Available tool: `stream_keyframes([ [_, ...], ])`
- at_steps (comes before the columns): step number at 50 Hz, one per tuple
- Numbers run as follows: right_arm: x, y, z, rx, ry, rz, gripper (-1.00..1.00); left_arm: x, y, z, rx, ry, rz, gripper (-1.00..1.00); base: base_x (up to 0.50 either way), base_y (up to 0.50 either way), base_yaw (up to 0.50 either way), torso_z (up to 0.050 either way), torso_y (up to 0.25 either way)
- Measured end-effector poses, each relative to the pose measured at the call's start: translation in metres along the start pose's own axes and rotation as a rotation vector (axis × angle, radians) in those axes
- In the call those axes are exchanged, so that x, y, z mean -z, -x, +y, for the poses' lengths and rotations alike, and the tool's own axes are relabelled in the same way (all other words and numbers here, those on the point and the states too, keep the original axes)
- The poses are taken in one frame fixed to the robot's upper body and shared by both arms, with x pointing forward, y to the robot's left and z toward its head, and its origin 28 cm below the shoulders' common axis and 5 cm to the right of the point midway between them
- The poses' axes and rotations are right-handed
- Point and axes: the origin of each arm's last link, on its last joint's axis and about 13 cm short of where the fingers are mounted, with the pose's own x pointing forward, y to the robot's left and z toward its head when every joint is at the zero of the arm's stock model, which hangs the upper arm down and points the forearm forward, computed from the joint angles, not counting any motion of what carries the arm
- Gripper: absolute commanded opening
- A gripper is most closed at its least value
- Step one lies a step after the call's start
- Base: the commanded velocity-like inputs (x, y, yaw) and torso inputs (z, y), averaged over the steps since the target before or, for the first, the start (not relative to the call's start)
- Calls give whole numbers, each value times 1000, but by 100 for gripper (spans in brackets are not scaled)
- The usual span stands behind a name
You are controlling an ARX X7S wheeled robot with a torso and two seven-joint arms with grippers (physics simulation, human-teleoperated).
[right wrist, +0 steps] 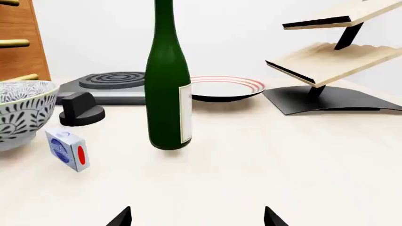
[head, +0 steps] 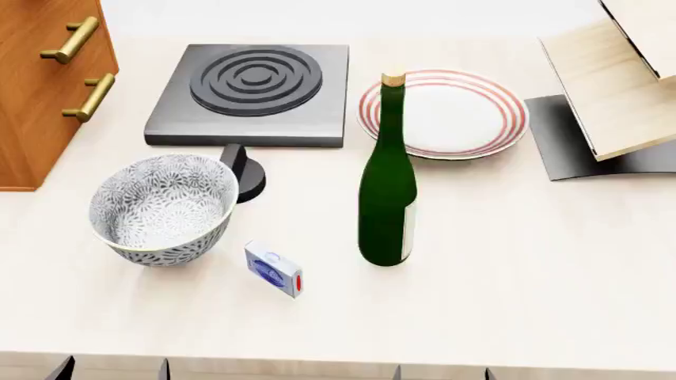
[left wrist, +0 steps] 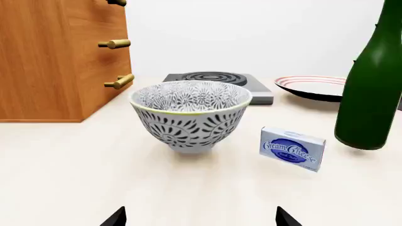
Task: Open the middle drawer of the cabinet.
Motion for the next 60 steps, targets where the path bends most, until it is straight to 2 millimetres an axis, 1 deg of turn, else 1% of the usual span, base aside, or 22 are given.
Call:
stream_keyframes([
  [23,0,-1,1,-3,-10,-9,100,-5,-1,0,-24,-13,-18,100,0,0,0,0,0],
  [24,7,-4,3,67,69,55,100,2,-5,-4,-88,-135,45,100,0,0,0,0,0],
  [25,8,-3,3,62,60,61,100,5,-4,-4,-85,-124,59,100,0,0,0,0,0],
  [40,2,-1,1,17,13,-2,100,-7,-1,1,-58,-58,16,100,0,0,0,0,0],
  [44,-4,0,0,18,12,-24,100,-13,-1,2,-61,-50,6,100,0,0,0,0,0],
  [49,-19,0,-1,17,41,-70,100,-26,-1,3,-66,-50,-24,100,0,0,0,0,0],
  [54,-39,1,-1,20,70,-122,100,-43,0,3,-60,-61,-73,100,0,0,0,0,0],
  [60,-67,5,0,27,87,-191,100,-69,4,0,-48,-69,-147,100,0,0,0,0,0],
])
